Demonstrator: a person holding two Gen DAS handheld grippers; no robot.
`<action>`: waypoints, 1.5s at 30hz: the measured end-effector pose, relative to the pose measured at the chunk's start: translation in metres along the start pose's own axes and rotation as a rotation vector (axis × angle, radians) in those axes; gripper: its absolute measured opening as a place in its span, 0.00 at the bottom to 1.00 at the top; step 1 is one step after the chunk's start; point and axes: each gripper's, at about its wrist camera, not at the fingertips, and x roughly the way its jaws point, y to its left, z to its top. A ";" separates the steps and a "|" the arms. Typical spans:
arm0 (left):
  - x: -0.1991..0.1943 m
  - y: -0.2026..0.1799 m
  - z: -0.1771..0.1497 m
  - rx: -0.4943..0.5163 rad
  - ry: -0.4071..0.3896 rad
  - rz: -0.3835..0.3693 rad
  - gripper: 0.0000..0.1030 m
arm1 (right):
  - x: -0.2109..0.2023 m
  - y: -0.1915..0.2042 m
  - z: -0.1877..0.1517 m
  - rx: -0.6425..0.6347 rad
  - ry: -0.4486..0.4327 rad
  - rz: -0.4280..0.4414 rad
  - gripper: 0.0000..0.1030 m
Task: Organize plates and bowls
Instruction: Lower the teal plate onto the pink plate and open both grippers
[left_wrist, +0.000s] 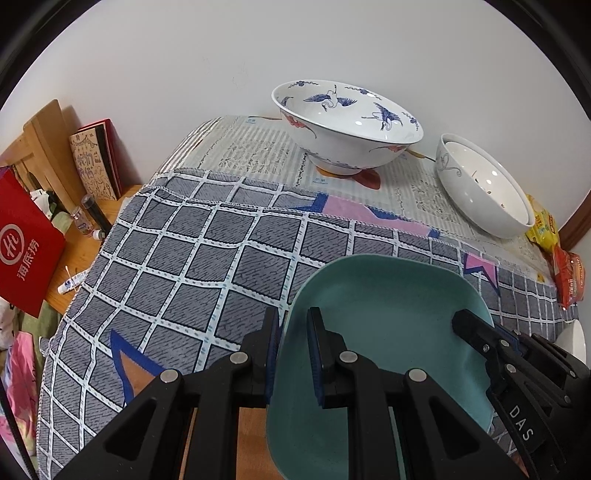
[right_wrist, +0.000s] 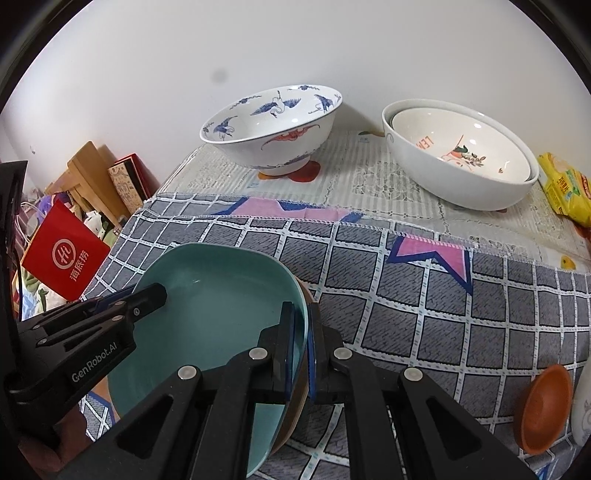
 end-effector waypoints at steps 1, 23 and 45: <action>0.001 0.000 0.000 -0.001 -0.002 0.004 0.15 | 0.002 -0.001 0.000 0.002 0.002 0.005 0.06; 0.007 0.001 -0.008 0.016 0.035 -0.026 0.23 | 0.010 -0.001 0.000 -0.005 0.022 0.044 0.11; -0.008 -0.001 -0.014 0.039 0.039 -0.054 0.29 | 0.000 0.005 -0.004 -0.104 0.054 0.051 0.23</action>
